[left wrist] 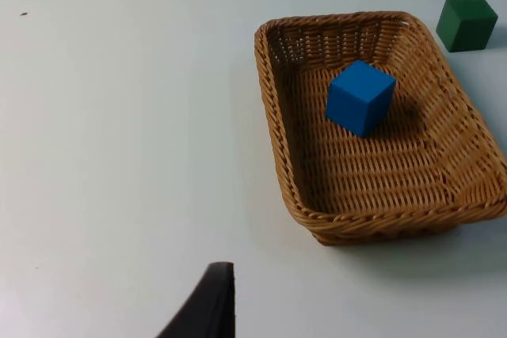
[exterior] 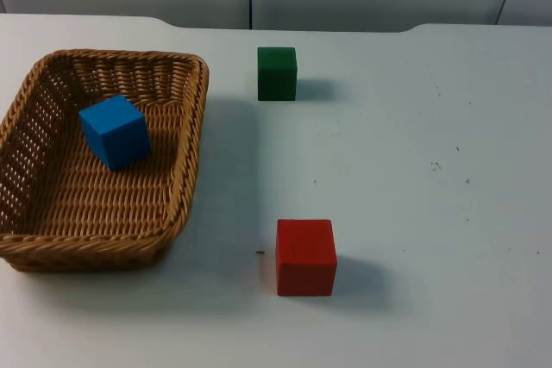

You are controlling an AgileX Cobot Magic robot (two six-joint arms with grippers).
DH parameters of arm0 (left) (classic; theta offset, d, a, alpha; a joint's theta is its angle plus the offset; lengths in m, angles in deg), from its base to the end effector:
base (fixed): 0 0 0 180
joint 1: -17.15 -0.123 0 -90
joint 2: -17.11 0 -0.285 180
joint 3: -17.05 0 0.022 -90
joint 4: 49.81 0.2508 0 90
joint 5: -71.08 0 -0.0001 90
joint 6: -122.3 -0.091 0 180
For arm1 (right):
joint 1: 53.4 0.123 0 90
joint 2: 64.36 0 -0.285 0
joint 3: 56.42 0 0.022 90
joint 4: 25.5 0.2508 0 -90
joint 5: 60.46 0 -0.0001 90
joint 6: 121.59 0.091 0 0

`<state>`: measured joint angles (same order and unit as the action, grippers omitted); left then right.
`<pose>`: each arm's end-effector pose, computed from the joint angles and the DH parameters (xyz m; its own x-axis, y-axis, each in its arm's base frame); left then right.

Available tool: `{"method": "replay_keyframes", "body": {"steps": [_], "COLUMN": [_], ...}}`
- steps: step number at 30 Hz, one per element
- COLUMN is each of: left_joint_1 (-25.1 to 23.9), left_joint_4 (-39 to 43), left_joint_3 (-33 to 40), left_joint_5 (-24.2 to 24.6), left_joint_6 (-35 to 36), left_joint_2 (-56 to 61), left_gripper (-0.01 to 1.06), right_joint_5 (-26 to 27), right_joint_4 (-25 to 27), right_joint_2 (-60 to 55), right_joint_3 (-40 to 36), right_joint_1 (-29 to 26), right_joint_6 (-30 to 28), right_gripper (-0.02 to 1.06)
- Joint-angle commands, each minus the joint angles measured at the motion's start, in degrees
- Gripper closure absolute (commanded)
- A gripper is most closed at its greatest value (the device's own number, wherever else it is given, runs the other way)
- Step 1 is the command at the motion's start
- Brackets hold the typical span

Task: Pick up the basket with the left hand and place the blue cube into the basket with the right hand.

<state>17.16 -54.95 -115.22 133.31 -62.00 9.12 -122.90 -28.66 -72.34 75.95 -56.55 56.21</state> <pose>-0.0072 -0.0072 0.2796 -0.4646 0.0331 -0.8849 0.0857 0.9963 -0.0077 -0.0077 -0.0040 0.2796 -0.4743 -0.0378 -0.8796 0.0678 0.9945 -0.0793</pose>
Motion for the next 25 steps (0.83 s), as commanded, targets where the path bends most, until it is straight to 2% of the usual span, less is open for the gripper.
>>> {"method": "replay_keyframes", "body": {"steps": [1, 5, 13, 21, 25], "left_joint_1": [0.23, 0.23, 0.23, 0.23, 0.23], "left_joint_4": [-0.53, -0.53, -0.53, -0.53, -0.53], "left_joint_3": [0.15, 0.15, 0.15, 0.15, 0.15], "left_joint_5": [-0.53, -0.53, -0.53, -0.53, -0.53], "left_joint_6": [0.29, 0.29, 0.29, 0.29, 0.29], "left_joint_2": [0.2, 0.2, 0.2, 0.2, 0.2], "left_gripper": [0.0, 0.0, 0.0, 0.0, 0.0], "right_joint_5": [0.72, 0.77, 0.77, 0.77, 0.77], "right_joint_4": [0.44, 0.44, 0.44, 0.33, 0.33], "right_joint_2": [0.19, 0.19, 0.19, 0.19, 0.19], "right_joint_3": [-0.53, -0.53, -0.53, -0.53, -0.53], "right_joint_1": [-0.4, -0.58, -5.53, -5.28, -3.12], "right_joint_6": [-0.86, -0.85, -0.85, -0.85, -0.85], "right_gripper": [0.0, 0.0, 0.0, 0.0, 0.0]}}
